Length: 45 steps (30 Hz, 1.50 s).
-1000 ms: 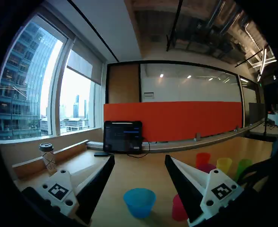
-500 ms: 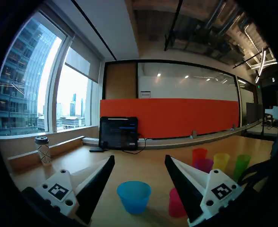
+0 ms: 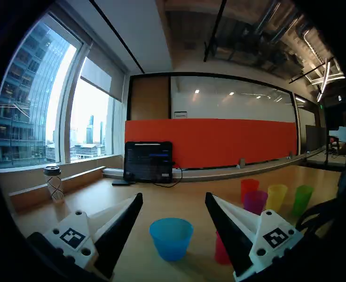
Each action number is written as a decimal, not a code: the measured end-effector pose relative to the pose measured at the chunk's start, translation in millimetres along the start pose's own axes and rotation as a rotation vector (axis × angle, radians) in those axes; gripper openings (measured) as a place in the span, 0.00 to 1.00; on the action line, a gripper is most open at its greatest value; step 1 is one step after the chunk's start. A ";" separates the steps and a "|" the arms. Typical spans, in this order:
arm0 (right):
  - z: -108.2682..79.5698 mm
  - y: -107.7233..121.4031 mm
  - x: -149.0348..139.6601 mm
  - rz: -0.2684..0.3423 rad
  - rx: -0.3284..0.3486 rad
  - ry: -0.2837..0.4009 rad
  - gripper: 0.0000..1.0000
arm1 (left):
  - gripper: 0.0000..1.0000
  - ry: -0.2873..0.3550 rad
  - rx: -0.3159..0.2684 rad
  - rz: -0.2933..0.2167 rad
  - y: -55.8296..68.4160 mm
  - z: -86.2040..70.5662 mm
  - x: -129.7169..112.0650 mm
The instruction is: Pour water
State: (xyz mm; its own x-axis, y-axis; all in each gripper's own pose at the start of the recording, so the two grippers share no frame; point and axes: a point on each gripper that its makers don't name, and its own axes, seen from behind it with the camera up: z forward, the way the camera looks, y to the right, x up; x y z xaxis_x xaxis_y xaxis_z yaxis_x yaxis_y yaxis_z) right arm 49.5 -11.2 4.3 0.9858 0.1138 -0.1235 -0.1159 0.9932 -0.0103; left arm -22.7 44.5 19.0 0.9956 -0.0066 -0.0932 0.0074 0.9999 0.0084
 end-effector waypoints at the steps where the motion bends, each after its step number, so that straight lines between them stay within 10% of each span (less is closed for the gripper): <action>1: 0.1 0.2 -0.8 -0.003 0.000 -0.002 0.99 | 0.99 -0.003 0.001 0.002 -0.3 0.2 -1.6; 45: -6.1 8.4 0.7 -0.019 0.002 0.012 0.99 | 0.99 -0.048 -0.002 -0.004 -1.5 4.8 -24.2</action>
State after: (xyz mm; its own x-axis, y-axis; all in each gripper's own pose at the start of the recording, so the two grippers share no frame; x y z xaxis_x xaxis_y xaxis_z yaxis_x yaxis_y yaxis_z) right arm 48.5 -2.9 -2.0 0.9863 0.0947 -0.1353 -0.0971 0.9952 -0.0112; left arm -46.3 43.1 26.0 0.9989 -0.0114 -0.0450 0.0117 0.9999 0.0064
